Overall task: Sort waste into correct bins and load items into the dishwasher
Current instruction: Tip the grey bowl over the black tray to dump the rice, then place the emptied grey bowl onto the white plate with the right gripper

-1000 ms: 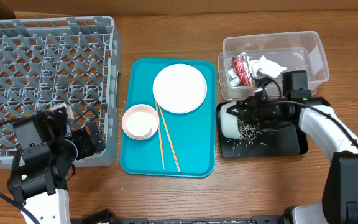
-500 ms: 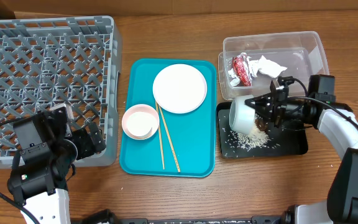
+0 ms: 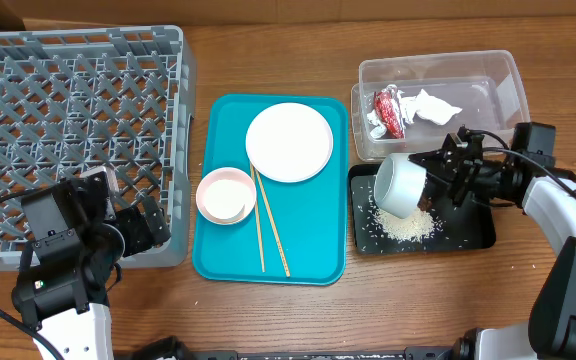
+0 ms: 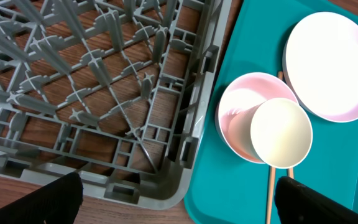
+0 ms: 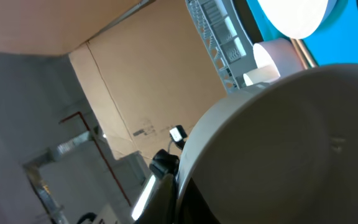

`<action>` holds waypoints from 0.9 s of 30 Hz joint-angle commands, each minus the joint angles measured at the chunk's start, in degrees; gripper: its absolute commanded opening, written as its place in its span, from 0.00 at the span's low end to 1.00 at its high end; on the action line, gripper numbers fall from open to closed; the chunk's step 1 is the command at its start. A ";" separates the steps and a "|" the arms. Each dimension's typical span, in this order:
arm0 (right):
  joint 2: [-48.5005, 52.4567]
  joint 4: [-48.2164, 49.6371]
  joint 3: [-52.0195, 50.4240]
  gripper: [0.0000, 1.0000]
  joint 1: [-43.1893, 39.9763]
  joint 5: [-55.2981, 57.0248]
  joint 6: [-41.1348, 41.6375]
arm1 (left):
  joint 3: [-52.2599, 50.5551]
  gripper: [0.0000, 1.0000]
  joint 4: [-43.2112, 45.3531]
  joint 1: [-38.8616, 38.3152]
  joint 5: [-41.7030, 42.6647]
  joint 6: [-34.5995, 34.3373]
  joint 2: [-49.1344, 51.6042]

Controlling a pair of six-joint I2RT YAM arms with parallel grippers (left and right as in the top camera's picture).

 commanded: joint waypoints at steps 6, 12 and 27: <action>-0.70 5.11 -0.31 0.04 0.28 -1.66 -1.88 | 1.27 1.00 0.09 0.28 1.09 0.68 -0.17; -0.72 4.59 -0.28 0.04 3.54 8.46 -9.14 | 1.27 1.00 0.07 0.28 1.09 0.70 -0.20; -4.74 -10.47 16.63 0.04 26.56 53.22 -25.35 | 1.27 1.00 0.04 0.28 1.07 0.70 -0.17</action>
